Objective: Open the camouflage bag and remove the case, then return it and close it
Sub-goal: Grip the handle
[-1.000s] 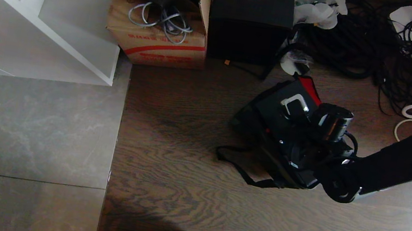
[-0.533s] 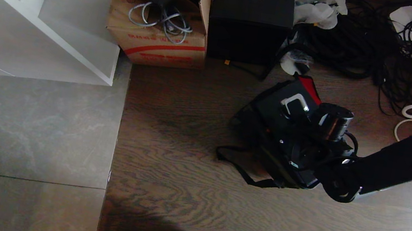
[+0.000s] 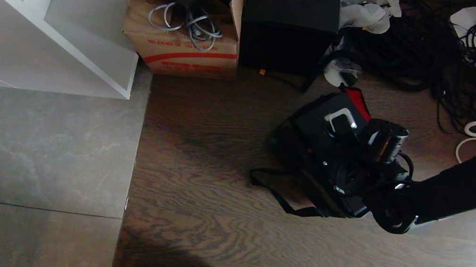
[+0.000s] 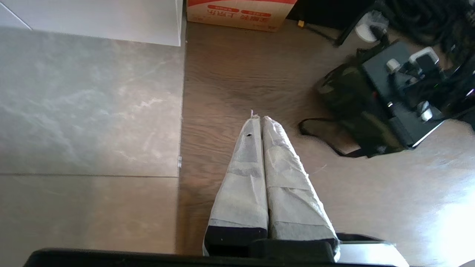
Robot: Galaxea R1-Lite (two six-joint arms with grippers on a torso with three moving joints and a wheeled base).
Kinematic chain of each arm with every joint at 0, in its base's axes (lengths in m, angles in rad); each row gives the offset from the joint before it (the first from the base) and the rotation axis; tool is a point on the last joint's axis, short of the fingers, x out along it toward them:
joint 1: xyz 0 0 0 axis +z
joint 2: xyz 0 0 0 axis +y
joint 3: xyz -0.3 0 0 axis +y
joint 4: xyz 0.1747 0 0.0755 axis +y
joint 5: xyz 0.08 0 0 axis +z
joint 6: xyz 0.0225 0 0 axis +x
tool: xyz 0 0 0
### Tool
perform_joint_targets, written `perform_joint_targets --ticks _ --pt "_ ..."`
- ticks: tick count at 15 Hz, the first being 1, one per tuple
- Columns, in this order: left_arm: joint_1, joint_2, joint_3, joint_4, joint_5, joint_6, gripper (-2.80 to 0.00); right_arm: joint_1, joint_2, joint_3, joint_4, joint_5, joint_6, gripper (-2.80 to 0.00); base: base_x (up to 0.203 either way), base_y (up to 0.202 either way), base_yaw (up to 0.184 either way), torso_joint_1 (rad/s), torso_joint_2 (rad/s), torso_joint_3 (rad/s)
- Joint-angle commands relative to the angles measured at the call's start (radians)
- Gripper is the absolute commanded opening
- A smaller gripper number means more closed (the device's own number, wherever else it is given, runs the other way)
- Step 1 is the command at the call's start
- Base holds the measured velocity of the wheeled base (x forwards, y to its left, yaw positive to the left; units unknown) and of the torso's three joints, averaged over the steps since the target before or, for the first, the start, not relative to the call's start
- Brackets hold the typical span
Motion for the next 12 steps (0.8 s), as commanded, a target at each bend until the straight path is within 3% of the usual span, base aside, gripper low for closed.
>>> perform_joint_targets --ticks 1,6,8,10,12 --pt "-0.001 0.038 -0.027 0.004 -0.001 -0.04 -2.8 0.0 0.001 0.001 -0.006 -0.004 -0.005 -2.8 0.0 0.0 0.0 0.0 0.0 0.0" --pt "0.001 -0.025 -0.024 0.075 0.029 -0.053 -2.8 0.002 -0.003 0.007 -0.009 -0.003 -0.008 -2.8 0.0 0.0 0.0 0.0 0.0 0.0" --pt "0.001 -0.109 -0.029 0.147 0.107 -0.053 -2.8 0.002 -0.008 0.004 -0.008 -0.004 -0.009 -2.8 0.0 0.0 0.0 0.0 0.0 0.0" --pt "0.0 -0.17 -0.018 0.201 0.246 -0.063 -2.8 0.002 -0.01 0.003 -0.008 -0.004 -0.009 -2.8 0.0 0.0 0.0 0.0 0.0 0.0" --pt "0.0 -0.169 -0.004 0.204 0.261 -0.059 -2.8 0.002 -0.011 0.007 -0.009 -0.004 -0.01 -2.8 0.0 0.0 0.0 0.0 0.0 0.0"
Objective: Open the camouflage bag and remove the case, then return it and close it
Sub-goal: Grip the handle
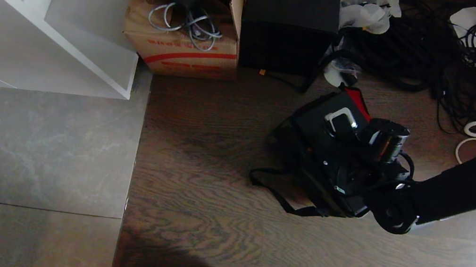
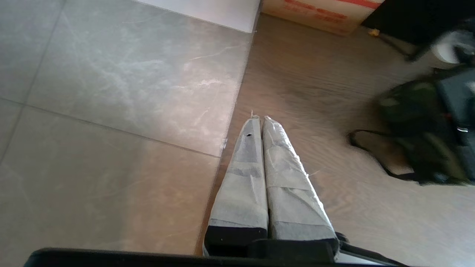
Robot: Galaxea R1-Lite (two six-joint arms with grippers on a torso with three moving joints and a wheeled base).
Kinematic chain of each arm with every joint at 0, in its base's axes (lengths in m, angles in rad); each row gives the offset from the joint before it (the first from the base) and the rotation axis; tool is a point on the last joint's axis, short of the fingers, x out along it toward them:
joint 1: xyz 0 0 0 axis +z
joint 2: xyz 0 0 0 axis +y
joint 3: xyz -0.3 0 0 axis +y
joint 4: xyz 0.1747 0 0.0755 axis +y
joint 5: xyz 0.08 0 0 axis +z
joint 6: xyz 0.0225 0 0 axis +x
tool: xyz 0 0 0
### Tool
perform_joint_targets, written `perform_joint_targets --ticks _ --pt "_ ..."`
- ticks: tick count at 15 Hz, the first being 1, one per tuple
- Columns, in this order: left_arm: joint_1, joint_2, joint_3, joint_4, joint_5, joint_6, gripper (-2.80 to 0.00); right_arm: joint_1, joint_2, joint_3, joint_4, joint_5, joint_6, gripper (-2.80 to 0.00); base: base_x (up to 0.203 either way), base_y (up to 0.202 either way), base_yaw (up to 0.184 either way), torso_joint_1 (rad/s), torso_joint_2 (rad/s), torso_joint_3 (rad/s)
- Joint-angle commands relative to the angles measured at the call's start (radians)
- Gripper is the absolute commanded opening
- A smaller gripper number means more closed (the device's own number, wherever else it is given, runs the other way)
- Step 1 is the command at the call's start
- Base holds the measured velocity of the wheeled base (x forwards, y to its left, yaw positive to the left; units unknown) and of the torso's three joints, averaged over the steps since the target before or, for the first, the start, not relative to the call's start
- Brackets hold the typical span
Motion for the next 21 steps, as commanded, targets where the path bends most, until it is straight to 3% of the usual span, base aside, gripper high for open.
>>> perform_joint_targets --ticks 1,3,5,7,9,10,11,14,17,21 --pt "0.0 -0.032 0.048 0.003 0.004 0.025 -2.8 0.0 -0.005 0.008 -0.008 -0.004 -0.005 -2.8 0.0 0.0 0.0 0.0 0.0 0.0" --pt "0.0 -0.032 0.165 0.0 0.013 0.124 -2.8 0.0 -0.006 0.005 -0.008 -0.004 -0.005 -2.8 0.0 0.0 0.0 0.0 0.0 0.0" --pt "0.0 -0.032 0.285 -0.097 0.025 0.221 -2.8 0.0 -0.006 0.007 -0.008 -0.004 -0.005 -2.8 0.0 0.0 0.0 0.0 0.0 0.0" --pt "0.0 -0.032 0.446 -0.326 0.029 0.309 -2.8 0.0 -0.005 0.006 -0.008 -0.004 -0.005 -2.8 0.0 0.0 0.0 0.0 0.0 0.0" --pt "-0.001 -0.032 0.595 -0.636 0.039 0.389 -2.8 0.0 -0.003 0.004 -0.006 -0.004 -0.005 -2.8 0.0 0.0 0.0 0.0 0.0 0.0" --pt "-0.001 -0.032 0.627 -0.711 0.059 0.418 -2.8 0.0 -0.002 0.007 -0.007 -0.004 -0.005 -2.8 0.0 0.0 0.0 0.0 0.0 0.0" --pt "-0.001 -0.033 0.637 -0.724 0.064 0.421 -2.8 0.0 0.001 0.007 -0.008 -0.004 -0.005 -2.8 0.0 0.0 0.0 0.0 0.0 0.0" --pt "-0.001 -0.032 0.635 -0.715 0.071 0.309 -2.8 0.0 0.006 0.007 -0.008 -0.004 -0.008 -2.8 0.0 0.0 0.0 0.0 0.0 0.0" --pt "-0.001 -0.032 0.59 -0.56 0.051 0.3 -2.8 0.0 0.008 0.005 -0.008 -0.004 -0.007 -2.8 0.0 0.0 0.0 0.0 0.0 0.0" --pt "-0.001 -0.033 0.585 -0.526 -0.035 0.297 -2.8 0.0 0.011 0.007 -0.02 -0.004 -0.01 -2.8 0.0 0.0 0.0 0.0 0.0 0.0"
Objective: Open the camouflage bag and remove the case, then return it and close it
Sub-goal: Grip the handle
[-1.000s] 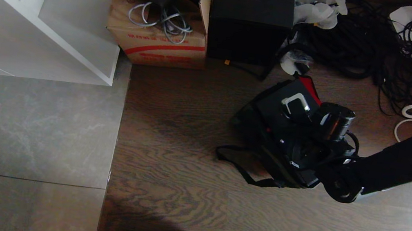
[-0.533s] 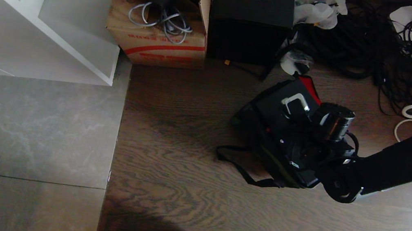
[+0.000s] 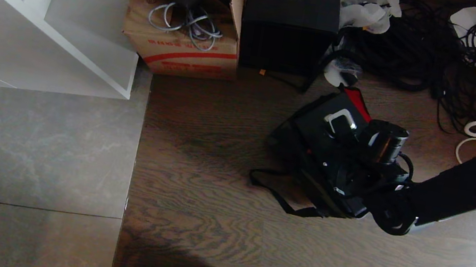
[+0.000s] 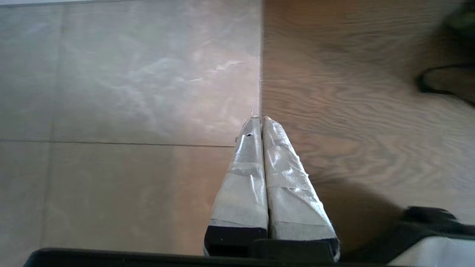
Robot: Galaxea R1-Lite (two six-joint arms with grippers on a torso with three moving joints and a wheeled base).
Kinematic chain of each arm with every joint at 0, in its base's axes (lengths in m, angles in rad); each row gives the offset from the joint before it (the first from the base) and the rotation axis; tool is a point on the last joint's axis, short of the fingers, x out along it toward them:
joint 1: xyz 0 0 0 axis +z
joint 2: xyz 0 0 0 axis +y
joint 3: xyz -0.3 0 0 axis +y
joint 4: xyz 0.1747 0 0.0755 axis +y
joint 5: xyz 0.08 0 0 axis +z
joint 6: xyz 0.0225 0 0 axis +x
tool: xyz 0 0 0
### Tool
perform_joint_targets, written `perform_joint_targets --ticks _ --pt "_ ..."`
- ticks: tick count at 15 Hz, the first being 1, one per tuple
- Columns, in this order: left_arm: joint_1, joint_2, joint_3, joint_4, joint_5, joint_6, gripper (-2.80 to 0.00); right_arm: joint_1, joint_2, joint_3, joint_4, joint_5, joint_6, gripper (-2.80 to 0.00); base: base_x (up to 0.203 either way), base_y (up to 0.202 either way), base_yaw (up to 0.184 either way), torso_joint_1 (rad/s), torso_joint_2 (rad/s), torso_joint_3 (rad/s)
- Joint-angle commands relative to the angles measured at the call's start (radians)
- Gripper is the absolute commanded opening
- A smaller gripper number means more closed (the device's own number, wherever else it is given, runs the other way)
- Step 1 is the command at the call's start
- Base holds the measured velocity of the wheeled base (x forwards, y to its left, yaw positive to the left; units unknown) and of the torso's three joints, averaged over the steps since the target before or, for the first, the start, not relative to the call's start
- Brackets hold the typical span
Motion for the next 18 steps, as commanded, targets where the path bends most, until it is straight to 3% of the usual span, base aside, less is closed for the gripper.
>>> perform_joint_targets --ticks 1,4,6,8,11,16,18 --pt "0.001 -0.002 0.0 0.0 -0.016 0.0 -2.8 0.0 0.005 0.001 -0.007 -0.004 -0.005 -2.8 0.0 0.0 0.0 0.0 0.0 0.0" --pt "0.0 -0.001 0.022 -0.005 -0.074 0.003 -2.8 0.0 0.008 0.01 -0.01 -0.002 -0.007 -2.8 0.0 0.0 0.0 0.0 0.0 0.0" --pt "0.0 -0.001 0.053 -0.044 -0.113 0.079 -2.8 0.0 0.004 0.021 -0.013 0.003 -0.008 -2.8 0.0 0.0 0.0 0.0 0.0 0.0" --pt "0.0 0.0 0.052 -0.04 -0.107 -0.007 -2.8 0.0 0.005 0.028 -0.015 0.005 -0.008 -2.8 0.0 0.0 0.0 0.0 0.0 0.0" --pt "0.0 0.0 0.053 -0.045 -0.086 -0.053 -2.8 0.01 0.007 0.034 -0.025 0.007 -0.011 -2.8 0.0 0.0 0.0 0.0 0.0 0.0" --pt "0.0 -0.002 0.054 -0.046 -0.076 -0.066 -2.8 0.023 0.017 0.063 -0.049 0.038 -0.03 -2.8 0.0 0.0 0.0 0.0 0.0 0.0" --pt "0.0 0.0 0.054 -0.046 -0.076 -0.066 -2.8 0.022 0.034 0.1 -0.092 0.09 -0.077 -2.8 0.0 0.0 0.0 0.0 0.0 0.0"
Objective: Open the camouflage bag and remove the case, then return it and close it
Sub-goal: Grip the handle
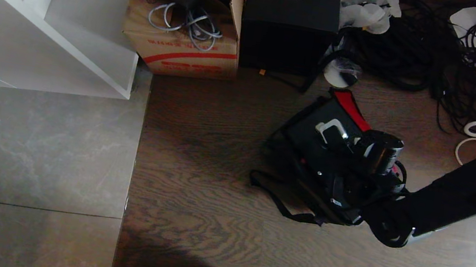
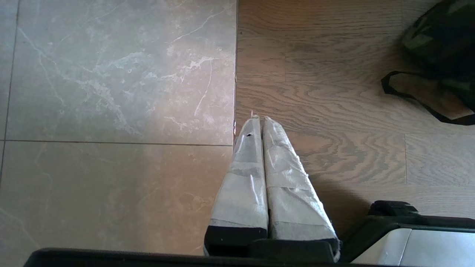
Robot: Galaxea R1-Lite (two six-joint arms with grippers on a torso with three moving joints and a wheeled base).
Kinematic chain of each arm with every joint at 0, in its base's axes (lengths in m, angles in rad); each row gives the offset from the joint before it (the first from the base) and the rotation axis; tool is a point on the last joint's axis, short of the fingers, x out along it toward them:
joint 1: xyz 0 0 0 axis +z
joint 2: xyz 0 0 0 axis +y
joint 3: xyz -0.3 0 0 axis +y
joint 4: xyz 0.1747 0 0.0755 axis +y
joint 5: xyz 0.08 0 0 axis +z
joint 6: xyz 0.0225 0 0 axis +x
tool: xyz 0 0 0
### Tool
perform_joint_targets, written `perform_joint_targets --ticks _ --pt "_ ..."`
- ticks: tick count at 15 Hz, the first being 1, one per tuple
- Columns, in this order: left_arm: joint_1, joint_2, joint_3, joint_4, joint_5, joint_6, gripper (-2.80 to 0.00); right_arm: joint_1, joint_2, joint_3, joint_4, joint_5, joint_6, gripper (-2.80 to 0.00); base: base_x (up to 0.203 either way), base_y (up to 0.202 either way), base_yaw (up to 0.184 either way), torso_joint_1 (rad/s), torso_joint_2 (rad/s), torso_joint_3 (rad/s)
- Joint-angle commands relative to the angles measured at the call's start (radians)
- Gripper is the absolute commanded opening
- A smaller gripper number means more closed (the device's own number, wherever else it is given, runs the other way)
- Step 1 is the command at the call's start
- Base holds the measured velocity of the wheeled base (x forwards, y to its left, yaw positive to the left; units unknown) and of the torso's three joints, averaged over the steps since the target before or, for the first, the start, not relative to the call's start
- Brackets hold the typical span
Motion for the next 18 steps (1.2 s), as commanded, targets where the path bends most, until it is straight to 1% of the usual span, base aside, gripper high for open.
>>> perform_joint_targets --ticks 1,3,4,9,12,14,17,18 --pt "0.0 0.0 0.009 -0.001 0.0 0.0 -2.8 0.001 0.032 0.037 -0.065 0.032 -0.035 -2.8 0.0 0.0 0.0 0.0 0.0 0.0" --pt "0.0 -0.001 0.009 -0.001 0.0 0.0 -2.8 0.001 0.069 0.048 -0.148 0.039 -0.108 -2.8 0.0 0.0 0.0 0.0 0.0 0.0" --pt "0.0 -0.002 0.008 -0.001 0.0 0.0 -2.8 0.0 0.088 0.045 -0.165 0.039 -0.128 -2.8 0.0 0.0 0.0 0.0 0.0 0.0" --pt "0.0 0.0 0.009 -0.001 0.0 0.0 -2.8 0.001 0.157 0.054 -0.18 0.034 -0.141 -2.8 0.0 0.0 0.0 0.0 0.0 0.0" --pt "0.0 0.0 0.008 -0.001 0.0 -0.001 -2.8 0.0 0.178 0.039 -0.173 0.05 -0.136 -2.8 0.0 0.0 0.0 0.0 0.0 0.0" --pt "0.0 -0.002 0.008 -0.001 0.0 -0.001 -2.8 -0.004 0.174 0.039 -0.169 0.114 -0.135 -2.8 0.0 0.0 0.0 0.0 0.0 0.0" --pt "0.0 0.0 0.009 -0.001 0.0 -0.002 -2.8 -0.011 0.163 0.038 -0.162 0.153 -0.136 -2.8 0.0 0.0 0.0 0.0 0.0 0.0" --pt "0.0 0.0 0.009 -0.001 0.0 -0.002 -2.8 -0.016 0.151 0.038 -0.152 0.207 -0.134 -2.8 0.0 0.0 0.0 0.0 0.0 0.0"
